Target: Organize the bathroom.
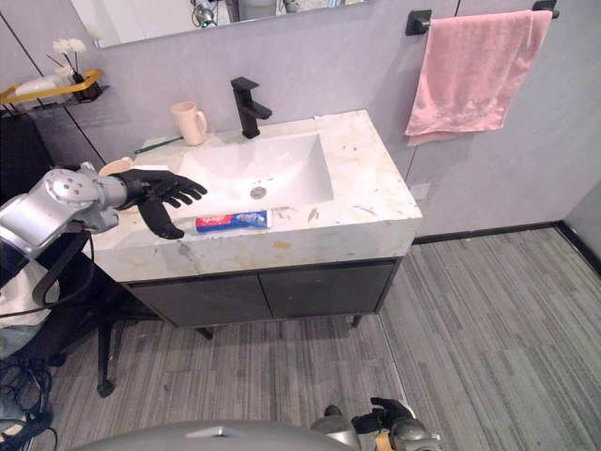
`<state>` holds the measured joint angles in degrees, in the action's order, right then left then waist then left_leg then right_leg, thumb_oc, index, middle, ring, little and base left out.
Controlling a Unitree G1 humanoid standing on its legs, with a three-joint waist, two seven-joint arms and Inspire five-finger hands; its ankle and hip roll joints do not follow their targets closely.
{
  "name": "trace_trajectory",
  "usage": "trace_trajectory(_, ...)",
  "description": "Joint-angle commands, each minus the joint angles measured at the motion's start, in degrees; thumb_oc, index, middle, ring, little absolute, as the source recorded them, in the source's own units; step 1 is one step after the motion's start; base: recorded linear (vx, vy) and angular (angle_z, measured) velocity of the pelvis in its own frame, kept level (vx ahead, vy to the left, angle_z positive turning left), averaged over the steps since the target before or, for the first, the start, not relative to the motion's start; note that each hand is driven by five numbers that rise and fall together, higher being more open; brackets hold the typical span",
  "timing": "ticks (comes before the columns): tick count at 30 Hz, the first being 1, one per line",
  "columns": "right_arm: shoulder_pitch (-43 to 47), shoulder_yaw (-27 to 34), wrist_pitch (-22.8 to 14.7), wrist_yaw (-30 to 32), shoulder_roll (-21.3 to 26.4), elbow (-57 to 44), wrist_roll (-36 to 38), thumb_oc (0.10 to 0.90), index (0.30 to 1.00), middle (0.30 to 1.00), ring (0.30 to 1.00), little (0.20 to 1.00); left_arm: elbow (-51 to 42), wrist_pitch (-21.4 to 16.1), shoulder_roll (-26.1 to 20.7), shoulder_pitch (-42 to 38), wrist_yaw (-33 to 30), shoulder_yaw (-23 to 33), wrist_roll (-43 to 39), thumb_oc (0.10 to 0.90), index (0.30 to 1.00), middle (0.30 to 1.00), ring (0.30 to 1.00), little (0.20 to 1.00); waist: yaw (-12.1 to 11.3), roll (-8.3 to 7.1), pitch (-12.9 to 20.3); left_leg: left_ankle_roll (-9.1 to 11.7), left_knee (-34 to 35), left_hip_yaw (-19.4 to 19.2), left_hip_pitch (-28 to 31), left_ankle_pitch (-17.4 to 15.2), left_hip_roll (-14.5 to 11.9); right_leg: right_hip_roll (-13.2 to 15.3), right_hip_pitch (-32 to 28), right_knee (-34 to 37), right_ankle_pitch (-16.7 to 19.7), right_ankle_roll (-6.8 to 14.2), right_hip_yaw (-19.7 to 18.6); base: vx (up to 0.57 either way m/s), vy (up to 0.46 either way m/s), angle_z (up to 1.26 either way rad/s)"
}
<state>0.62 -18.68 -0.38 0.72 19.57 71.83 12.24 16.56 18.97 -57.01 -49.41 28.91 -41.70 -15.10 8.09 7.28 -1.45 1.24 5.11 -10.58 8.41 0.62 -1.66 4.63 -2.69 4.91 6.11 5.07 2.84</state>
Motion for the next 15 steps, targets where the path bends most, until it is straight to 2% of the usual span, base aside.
trace_trajectory(1, -0.8, -2.2, -0.4, -0.3, 0.1, 2.2, 1.6, 0.800, 0.900, 0.900, 0.900, 0.900, 1.8, -2.1, -4.9, -13.6, -3.7, 4.6, 4.3, 0.800, 0.900, 0.900, 0.900, 0.900, 0.2, -1.72, 0.6, -2.2, -2.8, 2.6, 0.2, -5.9, 1.5, -1.9, -2.4, -2.5, -7.2, 1.0, -1.0, 0.00, 0.000, 0.00)
trace_trajectory(5, -0.8, -2.3, -0.5, -0.1, 0.0, 2.1, 1.9, 0.800, 0.900, 0.900, 0.900, 0.900, 1.3, -2.6, -5.1, -13.6, -5.5, 5.1, 6.9, 0.800, 0.900, 0.900, 0.900, 0.900, 0.1, -1.84, 0.5, -2.2, -2.9, 2.7, 0.2, -5.9, 1.5, -1.9, -2.4, -2.4, -7.2, 1.0, -0.9, 0.00, 0.000, 0.00)
trace_trajectory(8, -1.0, -2.4, -0.6, 0.0, -0.1, 2.0, 2.1, 0.800, 0.900, 0.900, 0.900, 0.900, 1.9, -4.4, -5.6, -13.6, -6.3, 5.6, 9.1, 0.800, 0.900, 0.900, 0.900, 0.900, 0.1, -1.87, 0.4, -2.2, -3.0, 2.8, 0.1, -5.9, 1.5, -2.0, -2.5, -2.4, -7.2, 0.9, -1.0, 0.00, 0.000, 0.00)
trace_trajectory(14, -1.0, -2.3, -0.4, 0.0, -0.2, 1.8, 2.3, 0.800, 0.900, 0.900, 0.900, 0.900, -0.4, -3.4, -5.7, -12.0, -5.7, 7.0, 6.4, 0.800, 0.900, 0.900, 0.900, 0.900, -0.2, -1.95, 0.2, -2.1, -2.9, 2.9, 0.1, -5.8, 1.5, -2.0, -2.5, -2.4, -7.1, 0.8, -1.0, 0.00, 0.000, 0.00)
trace_trajectory(15, -1.0, -2.3, -0.4, 0.1, -0.3, 1.8, 2.3, 0.800, 0.900, 0.900, 0.900, 0.900, -1.1, -2.0, -5.3, -11.1, -5.0, 7.7, 3.1, 0.800, 0.900, 0.900, 0.900, 0.900, -0.2, -1.94, 0.2, -2.1, -2.8, 2.9, 0.2, -5.8, 1.5, -2.1, -2.5, -2.4, -7.1, 0.8, -1.0, 0.00, 0.000, 0.00)
